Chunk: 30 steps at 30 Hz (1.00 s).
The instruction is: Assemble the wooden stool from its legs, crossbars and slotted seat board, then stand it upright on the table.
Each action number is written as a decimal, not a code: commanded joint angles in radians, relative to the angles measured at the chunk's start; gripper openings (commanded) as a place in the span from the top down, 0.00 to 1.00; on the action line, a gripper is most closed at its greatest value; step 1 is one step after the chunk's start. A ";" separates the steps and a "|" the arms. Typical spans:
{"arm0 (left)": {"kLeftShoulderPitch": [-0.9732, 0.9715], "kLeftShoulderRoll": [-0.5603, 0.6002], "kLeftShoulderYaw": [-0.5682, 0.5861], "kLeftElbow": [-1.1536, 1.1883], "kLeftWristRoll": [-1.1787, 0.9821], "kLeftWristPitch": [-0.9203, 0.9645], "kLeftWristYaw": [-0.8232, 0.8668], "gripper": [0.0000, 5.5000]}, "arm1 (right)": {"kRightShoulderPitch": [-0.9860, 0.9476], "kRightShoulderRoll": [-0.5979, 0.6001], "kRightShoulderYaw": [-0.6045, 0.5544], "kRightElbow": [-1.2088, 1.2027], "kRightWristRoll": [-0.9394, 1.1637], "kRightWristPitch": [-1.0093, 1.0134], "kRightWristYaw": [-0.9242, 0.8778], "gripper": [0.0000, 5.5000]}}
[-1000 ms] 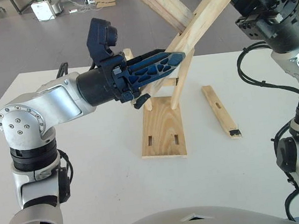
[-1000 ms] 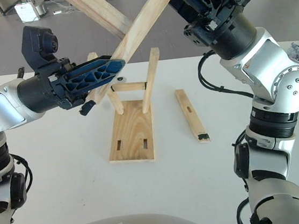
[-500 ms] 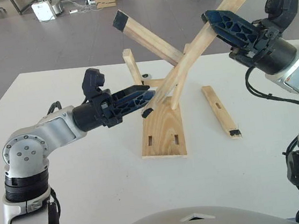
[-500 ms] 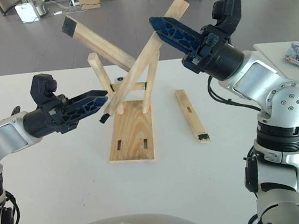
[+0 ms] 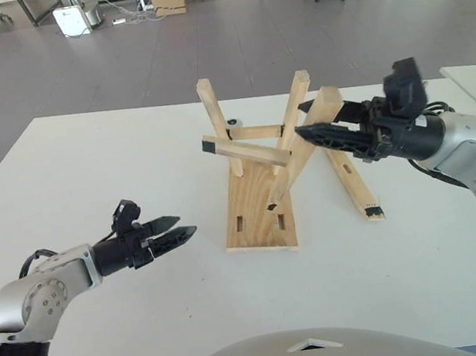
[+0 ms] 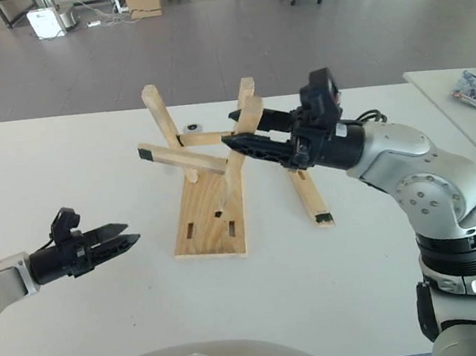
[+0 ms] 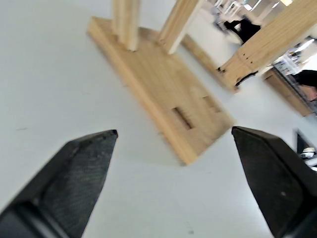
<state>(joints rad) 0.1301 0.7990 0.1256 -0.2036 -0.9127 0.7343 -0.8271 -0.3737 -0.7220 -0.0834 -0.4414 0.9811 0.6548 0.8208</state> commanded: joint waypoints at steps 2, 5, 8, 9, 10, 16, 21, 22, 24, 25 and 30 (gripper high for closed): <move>0.022 -0.069 -0.014 0.005 0.110 -0.101 -0.001 0.23 | 0.024 0.004 0.026 0.013 -0.106 -0.096 0.110 0.63; 0.037 -0.093 -0.011 0.004 0.134 -0.114 -0.002 0.23 | 0.073 0.006 -0.004 -0.011 -0.100 -0.109 0.131 0.63; 0.023 -0.116 -0.025 0.007 0.155 -0.113 0.003 0.23 | 0.105 0.008 -0.024 -0.031 -0.097 -0.115 0.141 0.63; 0.015 -0.120 -0.026 0.009 0.159 -0.110 0.000 0.23 | 0.115 0.009 -0.024 -0.035 -0.104 -0.120 0.145 0.63; 0.009 -0.122 -0.024 0.012 0.162 -0.107 -0.003 0.23 | 0.123 0.010 -0.022 -0.038 -0.109 -0.123 0.147 0.63; -0.013 -0.119 -0.022 0.027 0.175 -0.097 -0.032 0.23 | 0.181 0.025 -0.012 -0.056 -0.119 -0.128 0.149 0.63; 0.003 -0.125 -0.016 0.013 0.177 -0.090 -0.046 0.23 | 0.181 0.037 -0.039 -0.036 -0.096 -0.118 0.146 0.63; 0.006 -0.126 -0.015 0.010 0.177 -0.090 -0.046 0.23 | 0.183 0.031 -0.036 -0.034 -0.106 -0.121 0.154 0.63; 0.010 -0.130 -0.013 0.007 0.176 -0.090 -0.045 0.23 | 0.185 0.027 -0.032 -0.028 -0.116 -0.125 0.164 0.63; 0.017 -0.133 -0.011 0.002 0.176 -0.090 -0.043 0.23 | 0.187 0.025 -0.032 -0.027 -0.121 -0.126 0.170 0.63; 0.043 -0.137 0.004 -0.007 0.176 -0.096 -0.043 0.23 | 0.193 0.013 -0.034 -0.012 -0.136 -0.126 0.201 0.63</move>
<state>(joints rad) 0.1660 0.6666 0.1195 -0.2001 -0.7434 0.6363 -0.8666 -0.1831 -0.6958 -0.1114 -0.4573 0.8577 0.5362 1.0098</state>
